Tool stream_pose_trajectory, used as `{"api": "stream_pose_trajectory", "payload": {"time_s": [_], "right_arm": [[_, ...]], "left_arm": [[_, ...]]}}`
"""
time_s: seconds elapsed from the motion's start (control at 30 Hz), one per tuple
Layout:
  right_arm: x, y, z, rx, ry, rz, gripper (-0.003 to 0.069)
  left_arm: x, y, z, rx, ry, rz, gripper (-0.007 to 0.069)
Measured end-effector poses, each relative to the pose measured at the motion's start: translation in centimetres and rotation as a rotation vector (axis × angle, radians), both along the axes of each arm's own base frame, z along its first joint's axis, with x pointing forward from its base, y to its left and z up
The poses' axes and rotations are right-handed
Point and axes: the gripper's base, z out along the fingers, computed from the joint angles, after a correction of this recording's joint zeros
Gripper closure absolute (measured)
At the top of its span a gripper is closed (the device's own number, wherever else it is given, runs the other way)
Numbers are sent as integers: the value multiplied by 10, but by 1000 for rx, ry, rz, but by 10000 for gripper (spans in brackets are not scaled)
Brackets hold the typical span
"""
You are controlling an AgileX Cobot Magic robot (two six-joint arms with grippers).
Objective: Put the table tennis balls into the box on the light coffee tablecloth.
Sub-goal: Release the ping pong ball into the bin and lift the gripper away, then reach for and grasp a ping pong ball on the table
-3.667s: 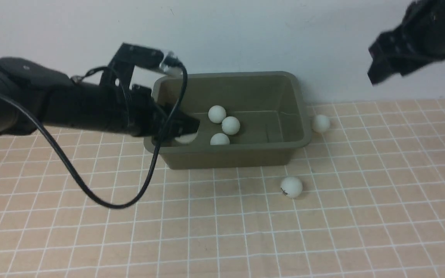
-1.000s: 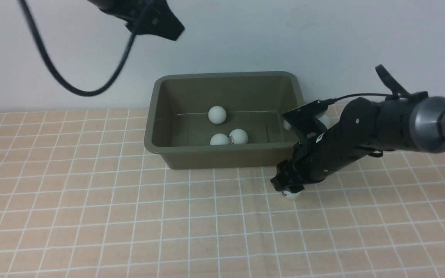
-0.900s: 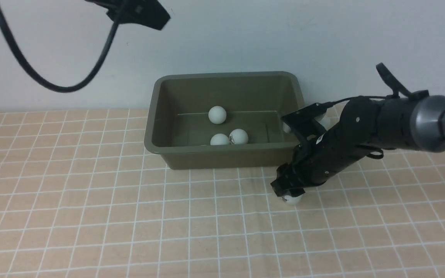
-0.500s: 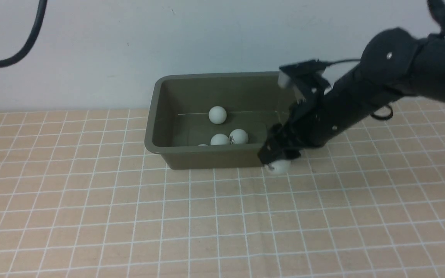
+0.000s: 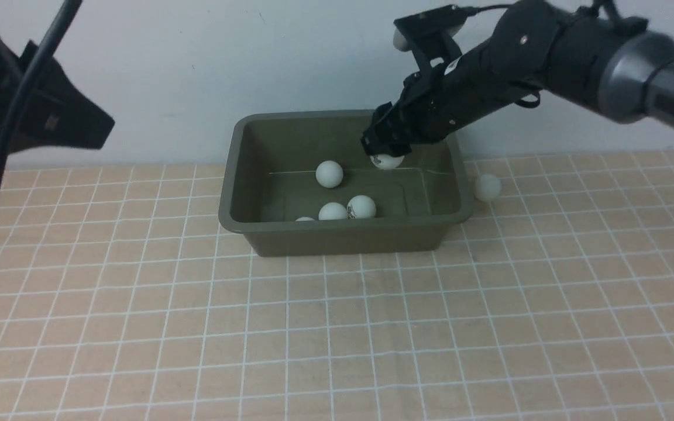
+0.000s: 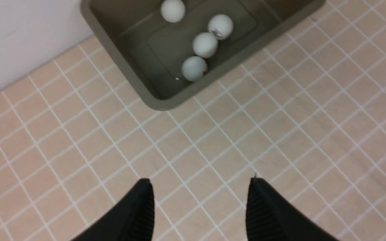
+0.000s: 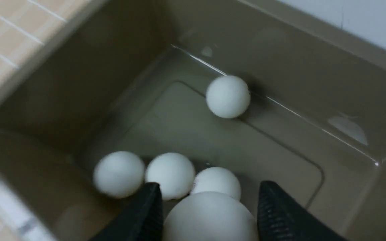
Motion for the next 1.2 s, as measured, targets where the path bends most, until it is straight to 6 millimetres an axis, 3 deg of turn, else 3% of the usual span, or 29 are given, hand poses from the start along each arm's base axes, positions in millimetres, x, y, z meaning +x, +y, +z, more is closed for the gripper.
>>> {"api": "stream_pose_trajectory", "payload": {"time_s": [0.07,0.2,0.3,0.47,0.73,0.77,0.87,0.97,1.03,1.13,1.2], "right_arm": [[10,3,-22,-32,27,9,320],[19,8,-39,-52,76,30,316],[20,9,-40,-52,89,35,253],[20,9,-39,-43,113,23,149],[14,4,11,-125,129,57,118],[11,-2,25,-172,137,39,118],[12,-12,40,-200,123,-20,118],[18,-40,55,-209,114,-143,118],[19,-49,57,-211,116,-169,118],[18,-86,65,-211,138,-255,118],[17,-96,63,-212,156,-279,118]], "left_arm": [[-23,-1,1,-30,-23,-16,327],[-57,0,10,-46,-95,-29,327],[-78,2,18,-49,-149,-34,327],[-93,3,23,-50,-190,-37,327],[-96,3,24,-57,-192,-30,327],[-96,3,24,-57,-191,-30,327],[-96,3,24,-57,-193,-30,327],[-99,3,25,-57,-200,-30,327],[-100,3,25,-57,-202,-30,327],[-104,4,26,-60,-211,-27,327],[-106,4,26,-61,-216,-26,327]]}}
